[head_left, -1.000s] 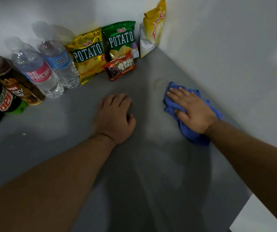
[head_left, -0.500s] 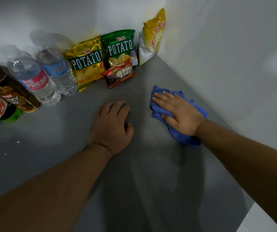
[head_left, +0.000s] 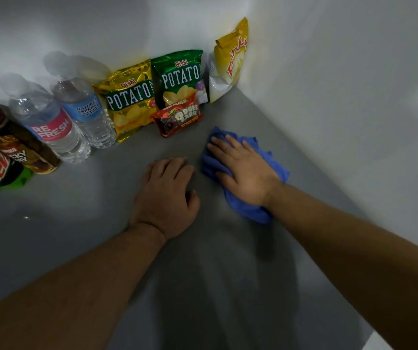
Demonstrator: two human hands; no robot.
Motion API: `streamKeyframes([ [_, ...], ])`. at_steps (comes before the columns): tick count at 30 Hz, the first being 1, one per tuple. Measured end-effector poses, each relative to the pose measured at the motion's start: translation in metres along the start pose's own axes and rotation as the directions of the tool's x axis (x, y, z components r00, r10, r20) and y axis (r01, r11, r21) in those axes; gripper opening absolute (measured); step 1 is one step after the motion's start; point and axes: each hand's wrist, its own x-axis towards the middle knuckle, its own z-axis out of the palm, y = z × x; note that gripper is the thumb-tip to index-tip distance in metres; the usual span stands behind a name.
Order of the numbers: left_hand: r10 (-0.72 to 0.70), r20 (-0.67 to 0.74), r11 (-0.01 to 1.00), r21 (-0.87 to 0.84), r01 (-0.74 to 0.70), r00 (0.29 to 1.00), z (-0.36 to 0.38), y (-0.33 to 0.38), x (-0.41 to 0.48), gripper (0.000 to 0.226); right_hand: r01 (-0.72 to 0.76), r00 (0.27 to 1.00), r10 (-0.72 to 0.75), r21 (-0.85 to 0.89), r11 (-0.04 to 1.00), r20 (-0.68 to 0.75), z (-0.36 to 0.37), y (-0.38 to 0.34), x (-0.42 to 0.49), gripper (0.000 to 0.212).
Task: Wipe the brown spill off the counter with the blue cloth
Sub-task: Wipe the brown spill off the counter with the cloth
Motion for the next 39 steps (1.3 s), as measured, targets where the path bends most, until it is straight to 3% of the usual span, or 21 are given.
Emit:
streamKeyframes([
  [3,0.002,-0.028,1.0,-0.015,-0.003,1.0,-0.001,0.001,0.0,0.048,0.133,0.991,-0.133,0.037,0.99,0.007,-0.012,0.029,-0.009,0.061],
  [9,0.01,-0.028,1.0,-0.025,-0.011,1.0,-0.003,0.003,-0.001,0.049,-0.244,0.967,0.244,0.015,0.97,-0.074,-0.011,0.019,0.044,0.062],
  [11,0.006,-0.009,1.0,-0.019,-0.007,1.0,-0.004,0.003,-0.001,0.05,-0.295,0.951,0.295,0.012,0.955,-0.087,-0.003,0.001,0.054,0.062],
  [13,-0.001,0.008,1.0,-0.013,0.002,1.0,-0.004,0.004,-0.001,0.051,-0.192,0.979,0.189,-0.029,0.981,-0.078,0.003,-0.008,0.045,0.062],
  [15,-0.002,0.01,1.0,-0.012,0.002,1.0,-0.004,0.004,-0.001,0.051,0.008,1.0,-0.008,-0.022,1.0,-0.027,-0.001,0.001,0.027,0.062],
  [18,0.001,-0.015,1.0,-0.018,-0.002,1.0,-0.004,0.003,-0.001,0.049,0.196,0.98,-0.196,0.005,0.981,0.021,-0.014,0.035,0.005,0.059],
  [20,0.004,-0.027,1.0,-0.025,-0.005,1.0,-0.003,0.003,-0.002,0.048,0.14,0.99,-0.14,0.009,0.99,0.001,-0.022,0.057,0.005,0.059],
  [26,0.008,-0.025,1.0,-0.019,-0.009,1.0,-0.003,0.003,-0.001,0.047,-0.247,0.967,0.247,0.001,0.969,-0.066,-0.013,0.038,0.051,0.062],
  [39,0.011,0.007,0.999,-0.039,-0.01,1.0,-0.009,0.004,-0.002,0.049,-0.309,0.949,0.308,0.001,0.951,-0.071,-0.01,0.052,-0.011,0.056],
])
